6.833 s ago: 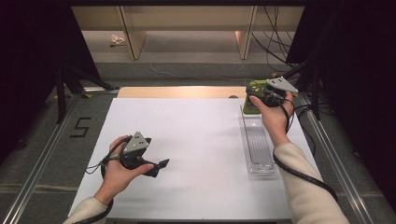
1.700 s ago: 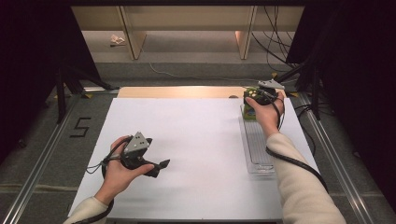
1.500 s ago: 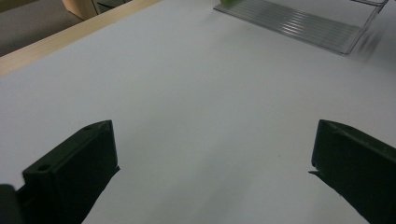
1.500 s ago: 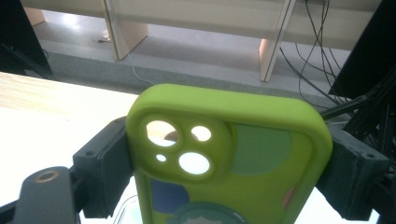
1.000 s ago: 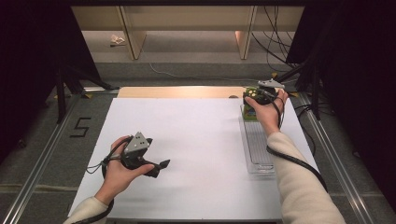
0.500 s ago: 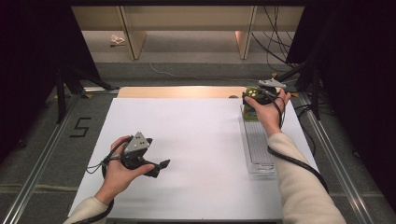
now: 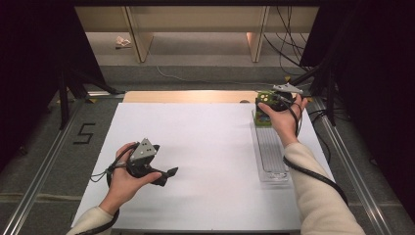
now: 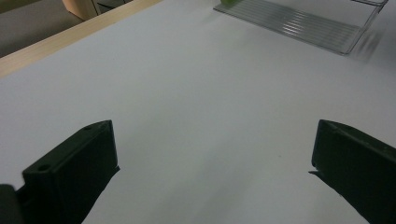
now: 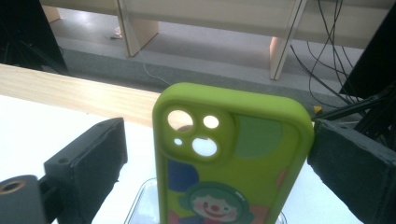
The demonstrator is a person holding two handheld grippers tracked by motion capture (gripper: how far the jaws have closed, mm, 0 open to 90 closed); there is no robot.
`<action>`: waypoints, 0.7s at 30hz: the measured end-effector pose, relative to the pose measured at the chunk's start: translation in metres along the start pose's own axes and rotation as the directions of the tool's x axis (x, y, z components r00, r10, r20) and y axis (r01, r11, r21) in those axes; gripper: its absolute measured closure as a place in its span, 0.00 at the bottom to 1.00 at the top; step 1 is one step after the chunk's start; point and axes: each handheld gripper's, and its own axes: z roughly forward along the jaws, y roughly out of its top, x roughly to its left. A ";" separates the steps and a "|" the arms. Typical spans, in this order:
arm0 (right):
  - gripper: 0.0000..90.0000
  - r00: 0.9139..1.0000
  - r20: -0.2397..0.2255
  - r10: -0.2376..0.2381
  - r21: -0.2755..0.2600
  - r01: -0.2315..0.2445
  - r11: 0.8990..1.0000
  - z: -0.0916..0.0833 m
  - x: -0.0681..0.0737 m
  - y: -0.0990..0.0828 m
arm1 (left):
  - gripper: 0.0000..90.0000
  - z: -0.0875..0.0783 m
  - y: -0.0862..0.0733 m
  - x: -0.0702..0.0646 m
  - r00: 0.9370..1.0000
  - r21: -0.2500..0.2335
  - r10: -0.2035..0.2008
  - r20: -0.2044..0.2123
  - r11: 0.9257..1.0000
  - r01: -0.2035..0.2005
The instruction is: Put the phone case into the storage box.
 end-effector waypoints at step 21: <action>0.09 0.999 -0.033 -0.027 -0.001 0.027 1.000 -0.029 0.009 -0.005 | 0.00 0.000 0.000 -0.001 1.000 -0.003 -0.001 -0.002 1.000 0.001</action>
